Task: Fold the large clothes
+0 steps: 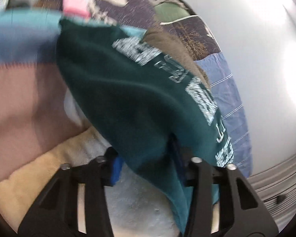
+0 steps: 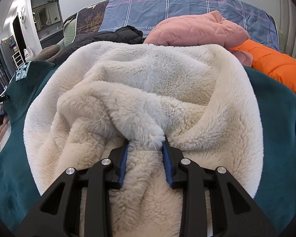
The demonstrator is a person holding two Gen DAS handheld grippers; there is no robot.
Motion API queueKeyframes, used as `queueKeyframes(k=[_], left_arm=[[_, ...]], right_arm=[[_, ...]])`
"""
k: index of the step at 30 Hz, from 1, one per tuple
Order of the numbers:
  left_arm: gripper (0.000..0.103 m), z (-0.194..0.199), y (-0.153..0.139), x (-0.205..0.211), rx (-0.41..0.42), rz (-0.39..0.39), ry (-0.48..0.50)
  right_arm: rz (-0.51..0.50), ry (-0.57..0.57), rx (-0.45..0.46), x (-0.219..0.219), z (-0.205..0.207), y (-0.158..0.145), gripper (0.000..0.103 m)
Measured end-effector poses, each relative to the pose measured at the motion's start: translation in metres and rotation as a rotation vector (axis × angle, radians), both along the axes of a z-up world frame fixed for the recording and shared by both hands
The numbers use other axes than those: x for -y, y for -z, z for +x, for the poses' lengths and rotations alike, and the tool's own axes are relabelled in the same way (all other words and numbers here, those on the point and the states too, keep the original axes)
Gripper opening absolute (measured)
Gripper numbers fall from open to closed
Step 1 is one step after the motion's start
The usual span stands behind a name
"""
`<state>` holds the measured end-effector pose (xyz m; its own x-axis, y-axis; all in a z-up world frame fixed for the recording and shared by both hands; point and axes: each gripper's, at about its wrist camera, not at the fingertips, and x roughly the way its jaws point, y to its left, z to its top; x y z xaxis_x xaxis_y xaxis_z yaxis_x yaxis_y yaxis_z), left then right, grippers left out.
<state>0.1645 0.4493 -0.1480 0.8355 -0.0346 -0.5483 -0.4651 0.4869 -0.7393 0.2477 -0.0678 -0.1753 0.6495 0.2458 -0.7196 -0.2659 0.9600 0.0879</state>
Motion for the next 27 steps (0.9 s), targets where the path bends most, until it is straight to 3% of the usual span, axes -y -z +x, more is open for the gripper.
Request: queueKeyframes(k=[1,3,8,11,13,17,19,20,22,25,27], left_arm=[[0.024,-0.002,-0.006,0.004,-0.008,0.039,-0.005],[0.015,-0.010,-0.025,0.011,-0.013,0.114,-0.019],[0.012,-0.023,-0.079,0.030,0.045,0.217,-0.025],[0.011,-0.016,-0.122,0.062,0.084,0.361,0.002],[0.010,-0.013,-0.149,0.104,0.120,0.467,0.058],[0.010,0.022,-0.193,0.228,0.212,0.761,0.311],[0.011,0.039,-0.188,0.313,0.218,0.946,0.525],[0.011,0.044,-0.181,0.340,0.205,1.001,0.604],[0.014,0.055,-0.146,0.404,0.117,1.118,0.805],[0.017,0.055,-0.101,0.437,0.012,1.198,0.933],[0.026,0.046,-0.078,0.439,-0.047,1.184,1.017]], right_arm=[[0.000,0.000,0.000,0.000,0.000,0.000,0.032],[0.000,0.000,0.000,0.000,0.000,0.000,0.032],[0.000,0.001,0.001,-0.001,0.000,0.000,0.032],[0.001,0.001,0.001,-0.001,0.000,0.001,0.032],[0.005,0.001,0.000,-0.001,0.000,0.001,0.032],[0.022,-0.001,-0.003,0.000,0.001,0.000,0.032],[0.031,-0.002,-0.003,0.002,0.001,-0.001,0.032],[0.039,-0.002,-0.003,0.004,0.001,-0.001,0.032],[0.070,-0.006,-0.002,0.008,0.000,-0.001,0.033],[0.127,-0.012,-0.015,0.016,0.002,-0.002,0.033],[0.135,-0.014,-0.017,0.017,0.003,-0.002,0.034]])
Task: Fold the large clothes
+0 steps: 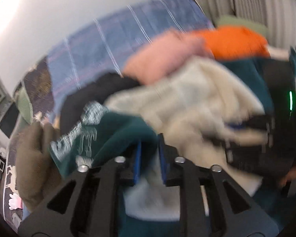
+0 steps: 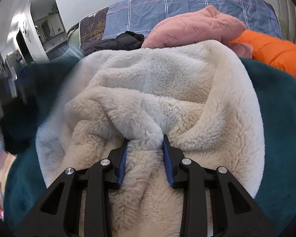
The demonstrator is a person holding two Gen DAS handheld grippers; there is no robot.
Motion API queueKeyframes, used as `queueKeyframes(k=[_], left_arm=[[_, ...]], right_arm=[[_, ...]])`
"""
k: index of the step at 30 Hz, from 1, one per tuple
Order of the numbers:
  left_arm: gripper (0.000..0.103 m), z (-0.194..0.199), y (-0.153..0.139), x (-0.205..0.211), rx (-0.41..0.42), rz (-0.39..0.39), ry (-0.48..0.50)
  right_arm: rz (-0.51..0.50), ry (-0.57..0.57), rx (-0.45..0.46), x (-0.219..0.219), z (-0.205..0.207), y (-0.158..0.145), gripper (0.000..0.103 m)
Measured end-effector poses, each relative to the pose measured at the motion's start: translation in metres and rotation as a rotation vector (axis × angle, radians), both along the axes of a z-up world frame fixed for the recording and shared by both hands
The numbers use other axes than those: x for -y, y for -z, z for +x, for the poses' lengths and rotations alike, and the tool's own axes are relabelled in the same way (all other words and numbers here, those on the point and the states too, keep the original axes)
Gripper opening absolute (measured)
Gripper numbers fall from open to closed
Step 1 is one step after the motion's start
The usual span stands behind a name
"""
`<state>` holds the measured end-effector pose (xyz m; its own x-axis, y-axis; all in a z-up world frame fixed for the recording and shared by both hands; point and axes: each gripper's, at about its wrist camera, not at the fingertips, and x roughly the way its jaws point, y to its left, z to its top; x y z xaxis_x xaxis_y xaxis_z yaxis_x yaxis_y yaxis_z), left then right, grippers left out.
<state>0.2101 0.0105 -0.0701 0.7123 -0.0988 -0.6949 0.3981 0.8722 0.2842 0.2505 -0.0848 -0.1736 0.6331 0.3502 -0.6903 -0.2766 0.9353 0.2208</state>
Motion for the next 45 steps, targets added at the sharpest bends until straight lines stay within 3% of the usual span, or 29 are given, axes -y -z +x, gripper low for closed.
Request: queueKeyframes(k=[1,3,7,11,15,19,21,23,25,27,30,32,34,38,40,45], left_arm=[[0.036,-0.006,0.007,-0.004,-0.023,-0.003,0.012],[0.047,-0.029,0.013,-0.014,-0.052,-0.013,0.048],[0.060,-0.068,0.012,-0.046,-0.064,-0.030,0.050],[0.064,-0.094,-0.008,-0.089,-0.008,-0.126,-0.030],[0.062,-0.078,-0.019,-0.121,0.051,-0.231,-0.168],[0.068,-0.043,0.003,-0.131,-0.137,-0.381,-0.206],[0.073,-0.035,0.012,-0.136,-0.201,-0.471,-0.255],[0.080,-0.030,0.018,-0.147,-0.245,-0.607,-0.289],[0.081,-0.029,0.026,-0.158,-0.295,-0.683,-0.360],[0.079,-0.040,0.032,-0.173,-0.346,-0.781,-0.473],[0.077,-0.071,0.023,-0.171,-0.371,-0.944,-0.412],[0.077,-0.082,0.017,-0.158,-0.352,-0.965,-0.371],[0.077,-0.079,0.020,-0.145,-0.383,-0.996,-0.363],[0.077,-0.057,0.058,-0.142,-0.532,-1.152,-0.510],[0.077,-0.061,0.064,-0.136,-0.543,-1.176,-0.535],[0.077,-0.099,0.031,-0.139,-0.371,-1.089,-0.497]], right_arm=[[-0.005,-0.001,0.001,-0.001,0.000,0.000,0.034],[-0.011,-0.002,0.003,-0.002,0.001,0.000,0.035],[-0.015,-0.001,0.004,-0.003,0.000,0.001,0.035],[-0.032,-0.001,0.010,-0.005,0.002,0.002,0.036],[-0.040,0.001,0.013,-0.007,0.001,0.002,0.036],[-0.036,0.000,0.013,-0.008,0.001,0.003,0.036],[-0.036,0.000,0.014,-0.008,0.001,0.003,0.036],[-0.035,0.000,0.013,-0.007,0.001,0.003,0.036],[-0.035,0.000,0.013,-0.007,0.001,0.003,0.036],[-0.033,0.000,0.014,-0.008,0.002,0.003,0.036],[-0.034,-0.001,0.014,-0.008,0.002,0.003,0.037],[-0.037,-0.001,0.015,-0.009,0.002,0.003,0.037],[-0.040,-0.001,0.018,-0.009,0.001,0.003,0.037],[-0.021,-0.004,0.016,-0.009,0.001,0.003,0.037],[-0.019,-0.005,0.016,-0.008,0.001,0.003,0.037],[-0.009,-0.006,0.019,-0.005,-0.001,0.003,0.038]])
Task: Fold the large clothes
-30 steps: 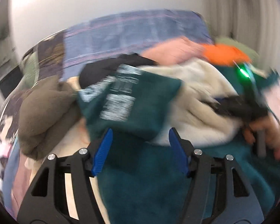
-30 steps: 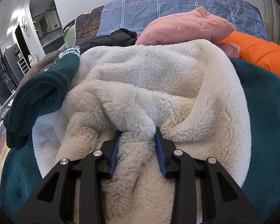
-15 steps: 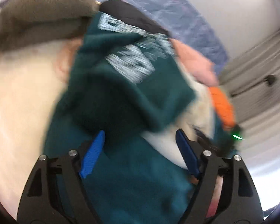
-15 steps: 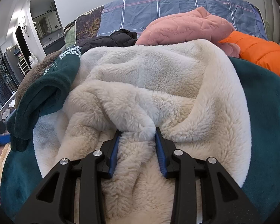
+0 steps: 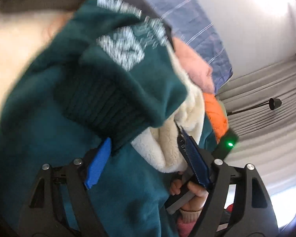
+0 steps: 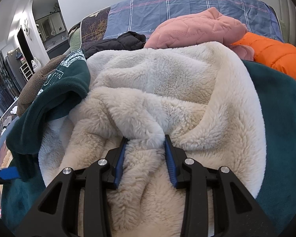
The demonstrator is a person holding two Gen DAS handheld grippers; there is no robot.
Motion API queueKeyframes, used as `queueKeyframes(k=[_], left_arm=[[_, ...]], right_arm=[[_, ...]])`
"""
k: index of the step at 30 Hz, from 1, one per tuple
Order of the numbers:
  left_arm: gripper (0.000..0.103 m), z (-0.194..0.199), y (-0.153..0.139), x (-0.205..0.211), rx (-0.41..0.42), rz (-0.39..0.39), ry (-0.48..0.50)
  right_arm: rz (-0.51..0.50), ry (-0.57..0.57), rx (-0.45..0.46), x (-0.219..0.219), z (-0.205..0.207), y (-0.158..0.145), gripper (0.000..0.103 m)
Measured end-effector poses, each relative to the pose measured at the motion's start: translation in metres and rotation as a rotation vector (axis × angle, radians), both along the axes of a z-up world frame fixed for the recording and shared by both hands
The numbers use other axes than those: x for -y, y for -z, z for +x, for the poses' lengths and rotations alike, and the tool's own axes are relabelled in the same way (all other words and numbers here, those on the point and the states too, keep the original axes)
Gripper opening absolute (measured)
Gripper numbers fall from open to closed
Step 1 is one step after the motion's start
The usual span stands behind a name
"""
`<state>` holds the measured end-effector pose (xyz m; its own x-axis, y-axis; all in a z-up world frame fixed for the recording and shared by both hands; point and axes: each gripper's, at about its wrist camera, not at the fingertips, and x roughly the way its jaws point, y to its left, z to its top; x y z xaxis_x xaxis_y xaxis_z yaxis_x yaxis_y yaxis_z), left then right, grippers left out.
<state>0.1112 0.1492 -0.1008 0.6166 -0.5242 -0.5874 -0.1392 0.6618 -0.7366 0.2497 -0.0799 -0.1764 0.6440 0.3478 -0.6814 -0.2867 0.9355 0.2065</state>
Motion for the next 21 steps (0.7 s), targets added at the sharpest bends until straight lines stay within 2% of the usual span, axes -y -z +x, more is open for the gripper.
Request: queueKeyframes(k=[2,4,5,6,8,10,11,13,15,17,20,21], left_arm=[[0.077,-0.016,-0.014,-0.014,0.055,0.050,-0.043],[0.077,-0.026,-0.025,-0.031,0.097,0.132,-0.093],[0.077,-0.032,-0.031,-0.042,0.113,0.206,-0.123],[0.077,-0.035,-0.035,-0.048,0.124,0.278,-0.146],[0.077,-0.038,-0.038,-0.056,0.150,0.439,-0.172],[0.069,-0.036,-0.036,-0.057,0.159,0.583,-0.185],[0.067,-0.031,-0.036,-0.058,0.158,0.613,-0.187],[0.063,-0.029,-0.030,-0.061,0.162,0.633,-0.194],[0.062,-0.034,-0.027,-0.064,0.169,0.626,-0.191],[0.062,-0.030,-0.020,-0.066,0.166,0.628,-0.192],[0.062,-0.024,-0.012,-0.072,0.166,0.615,-0.197],[0.062,-0.026,-0.011,-0.077,0.168,0.601,-0.197]], right_arm=[[0.006,-0.005,0.013,0.003,-0.004,-0.004,0.040],[-0.083,0.001,0.075,0.001,-0.021,-0.022,0.048],[-0.120,-0.002,0.121,-0.002,-0.029,-0.029,0.051],[-0.173,-0.051,0.220,-0.011,-0.047,-0.044,0.052],[-0.267,-0.218,0.369,-0.038,-0.085,-0.065,0.058],[-0.351,-0.383,0.445,-0.065,-0.116,-0.068,0.061],[-0.417,-0.466,0.487,-0.082,-0.133,-0.064,0.063],[-0.650,-0.611,0.644,-0.124,-0.171,-0.040,0.066],[-0.848,-0.682,0.772,-0.151,-0.190,-0.013,0.068],[-1.007,-0.728,0.856,-0.172,-0.195,0.011,0.068],[-1.164,-0.739,0.920,-0.196,-0.184,0.035,0.068],[-1.185,-0.741,0.933,-0.200,-0.180,0.037,0.068]])
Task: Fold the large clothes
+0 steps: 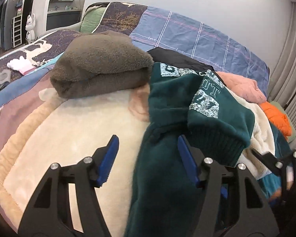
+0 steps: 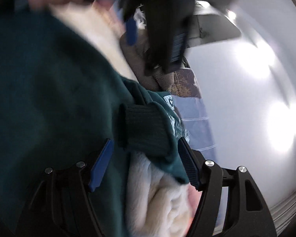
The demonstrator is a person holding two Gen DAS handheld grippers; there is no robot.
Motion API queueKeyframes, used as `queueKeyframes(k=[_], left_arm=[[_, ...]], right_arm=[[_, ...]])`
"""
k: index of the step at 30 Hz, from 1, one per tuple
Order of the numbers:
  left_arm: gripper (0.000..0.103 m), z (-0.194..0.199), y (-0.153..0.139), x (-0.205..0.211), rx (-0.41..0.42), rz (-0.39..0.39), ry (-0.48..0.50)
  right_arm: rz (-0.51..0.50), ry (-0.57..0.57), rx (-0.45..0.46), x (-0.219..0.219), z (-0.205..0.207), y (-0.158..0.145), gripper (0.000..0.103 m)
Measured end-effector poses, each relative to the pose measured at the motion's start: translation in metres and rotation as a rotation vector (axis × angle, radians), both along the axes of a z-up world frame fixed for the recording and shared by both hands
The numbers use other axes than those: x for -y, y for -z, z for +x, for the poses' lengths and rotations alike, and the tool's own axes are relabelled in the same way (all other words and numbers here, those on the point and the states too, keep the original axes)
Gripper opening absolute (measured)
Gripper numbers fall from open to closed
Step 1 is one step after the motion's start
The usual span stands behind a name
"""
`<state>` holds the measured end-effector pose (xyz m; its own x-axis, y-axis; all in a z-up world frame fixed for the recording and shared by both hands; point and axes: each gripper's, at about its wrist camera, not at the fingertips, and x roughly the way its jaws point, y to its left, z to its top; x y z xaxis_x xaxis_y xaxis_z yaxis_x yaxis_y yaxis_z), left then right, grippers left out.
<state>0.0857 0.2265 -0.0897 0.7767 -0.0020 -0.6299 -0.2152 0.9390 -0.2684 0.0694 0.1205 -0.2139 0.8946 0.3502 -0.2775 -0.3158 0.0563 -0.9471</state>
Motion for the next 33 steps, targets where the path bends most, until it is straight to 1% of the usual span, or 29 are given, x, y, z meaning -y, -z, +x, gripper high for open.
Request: queueKeyframes(k=[2,3,4,5,6,7,8,9,10,11,12,14,16,18,19,20,21,22,23,24,25,26,27,28,29,30,31,32,33], left_arm=[[0.062,-0.001,0.000,-0.011,0.012,-0.030,0.008],[0.062,-0.001,-0.002,-0.014,0.013,-0.028,0.009],[0.062,-0.001,-0.003,-0.015,0.015,-0.020,0.009],[0.062,-0.001,-0.004,-0.016,0.019,-0.006,0.009],[0.062,-0.002,-0.006,-0.018,0.024,0.011,0.010],[0.062,-0.003,-0.007,-0.018,0.028,0.019,0.012],[0.062,-0.004,-0.008,-0.019,0.036,0.029,0.019],[0.062,-0.005,-0.009,-0.020,0.044,0.036,0.024],[0.063,-0.005,-0.009,-0.021,0.048,0.039,0.029],[0.064,-0.004,-0.010,-0.020,0.051,0.044,0.035],[0.065,-0.002,-0.010,-0.019,0.050,0.049,0.041],[0.070,0.005,-0.011,-0.012,0.042,0.067,0.073],[0.075,0.012,-0.013,0.004,0.042,0.114,0.131],[0.078,0.021,-0.014,0.021,0.033,0.181,0.186],[0.078,0.025,-0.013,0.030,0.027,0.215,0.206],[0.078,0.031,-0.012,0.040,0.016,0.254,0.233],[0.079,0.036,-0.011,0.047,0.005,0.279,0.252],[0.079,0.042,-0.009,0.055,-0.008,0.303,0.270],[0.079,0.049,-0.006,0.064,-0.021,0.327,0.289],[0.079,0.054,-0.005,0.068,-0.026,0.333,0.299],[0.079,0.058,-0.003,0.072,-0.032,0.335,0.308],[0.079,0.063,-0.002,0.076,-0.038,0.333,0.309],[0.079,0.065,-0.002,0.077,-0.039,0.327,0.301],[0.079,0.066,-0.002,0.076,-0.035,0.317,0.290],[0.079,0.066,-0.004,0.073,-0.025,0.293,0.274],[0.079,0.065,-0.003,0.069,-0.017,0.278,0.265],[0.079,0.064,-0.004,0.064,-0.010,0.263,0.251],[0.079,0.062,-0.004,0.058,-0.005,0.253,0.226],[0.079,0.061,-0.003,0.050,-0.009,0.243,0.197]], right_arm=[[-0.008,0.003,0.029,-0.012,0.011,0.001,0.067],[-0.006,0.008,0.046,-0.018,0.018,0.000,0.060],[-0.007,0.014,0.046,-0.024,0.025,-0.001,0.048],[-0.001,0.029,0.027,-0.030,0.030,-0.004,0.008],[0.045,0.055,0.002,-0.035,0.035,-0.012,0.001],[0.128,0.065,-0.030,-0.036,0.038,-0.027,0.001],[0.234,0.084,-0.068,-0.034,0.041,-0.047,0.001],[0.426,0.136,-0.122,-0.026,0.050,-0.083,0.001],[0.540,0.168,-0.155,-0.016,0.056,-0.105,0.001],[0.739,0.235,-0.233,0.005,0.070,-0.142,0.001],[0.876,0.286,-0.308,0.025,0.083,-0.166,0.001],[1.208,0.421,-0.503,0.091,0.115,-0.208,0.000],[1.447,0.535,-0.641,0.156,0.135,-0.220,0.000],[1.664,0.688,-0.780,0.226,0.155,-0.211,0.000],[1.719,0.758,-0.818,0.250,0.160,-0.203,0.000],[1.749,0.860,-0.858,0.278,0.167,-0.189,0.003],[1.751,0.905,-0.885,0.290,0.168,-0.177,0.003],[1.747,0.906,-0.898,0.298,0.165,-0.173,0.004],[1.683,0.877,-0.884,0.298,0.158,-0.167,0.010],[1.594,0.849,-0.845,0.290,0.151,-0.167,0.021],[1.416,0.792,-0.763,0.265,0.139,-0.169,0.026],[1.221,0.719,-0.683,0.233,0.123,-0.169,0.036],[1.067,0.661,-0.632,0.211,0.108,-0.163,0.047],[0.906,0.586,-0.578,0.181,0.092,-0.155,0.050],[0.807,0.524,-0.535,0.164,0.077,-0.147,0.052],[0.647,0.410,-0.433,0.128,0.053,-0.133,0.057],[0.563,0.347,-0.366,0.110,0.043,-0.124,0.061],[0.418,0.244,-0.245,0.084,0.024,-0.101,0.066],[0.304,0.180,-0.157,0.067,0.012,-0.082,0.072]])
